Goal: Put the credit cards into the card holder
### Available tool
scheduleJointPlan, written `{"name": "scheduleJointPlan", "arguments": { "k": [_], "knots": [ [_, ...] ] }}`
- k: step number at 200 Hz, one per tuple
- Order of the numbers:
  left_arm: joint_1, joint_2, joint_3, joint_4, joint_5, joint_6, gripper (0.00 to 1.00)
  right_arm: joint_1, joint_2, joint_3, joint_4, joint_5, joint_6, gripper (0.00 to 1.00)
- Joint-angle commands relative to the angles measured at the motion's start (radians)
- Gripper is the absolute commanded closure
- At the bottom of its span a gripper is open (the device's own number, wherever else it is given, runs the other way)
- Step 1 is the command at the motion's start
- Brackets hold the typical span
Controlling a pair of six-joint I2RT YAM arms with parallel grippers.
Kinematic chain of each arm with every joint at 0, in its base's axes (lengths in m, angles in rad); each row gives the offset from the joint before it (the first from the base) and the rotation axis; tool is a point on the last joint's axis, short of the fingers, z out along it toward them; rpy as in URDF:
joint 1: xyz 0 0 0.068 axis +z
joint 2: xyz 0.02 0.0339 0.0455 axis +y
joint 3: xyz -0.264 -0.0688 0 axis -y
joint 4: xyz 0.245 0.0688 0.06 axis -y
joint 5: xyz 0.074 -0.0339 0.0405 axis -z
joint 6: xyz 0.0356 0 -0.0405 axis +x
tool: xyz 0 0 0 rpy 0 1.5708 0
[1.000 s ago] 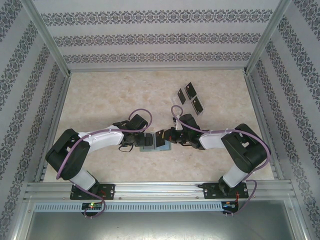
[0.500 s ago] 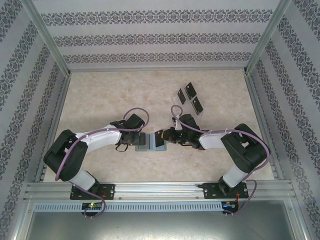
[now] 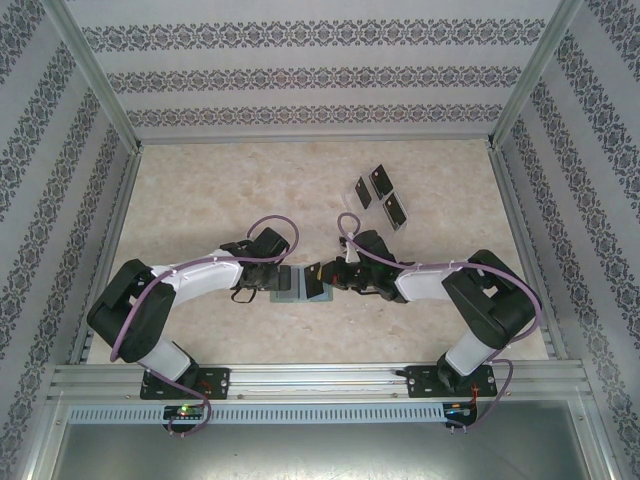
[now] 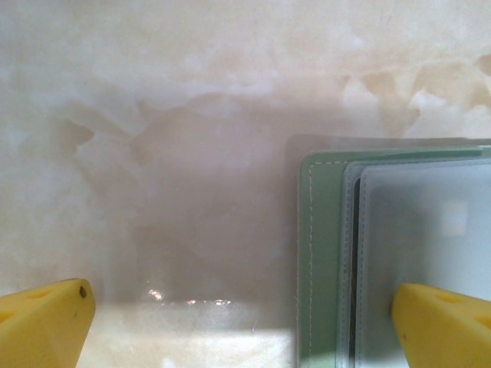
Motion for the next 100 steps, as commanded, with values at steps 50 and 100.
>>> {"name": "scheduleJointPlan", "arguments": {
  "k": [50, 100],
  "knots": [
    [0.014, 0.007, -0.047, -0.064, -0.033, 0.023, 0.0, 0.022, 0.074, 0.027, 0.075, 0.029, 0.059, 1.0],
    [0.014, 0.005, -0.054, -0.056, -0.028, 0.022, 0.0, 0.026, 0.099, 0.025, 0.094, 0.042, 0.077, 1.0]
  ]
}}
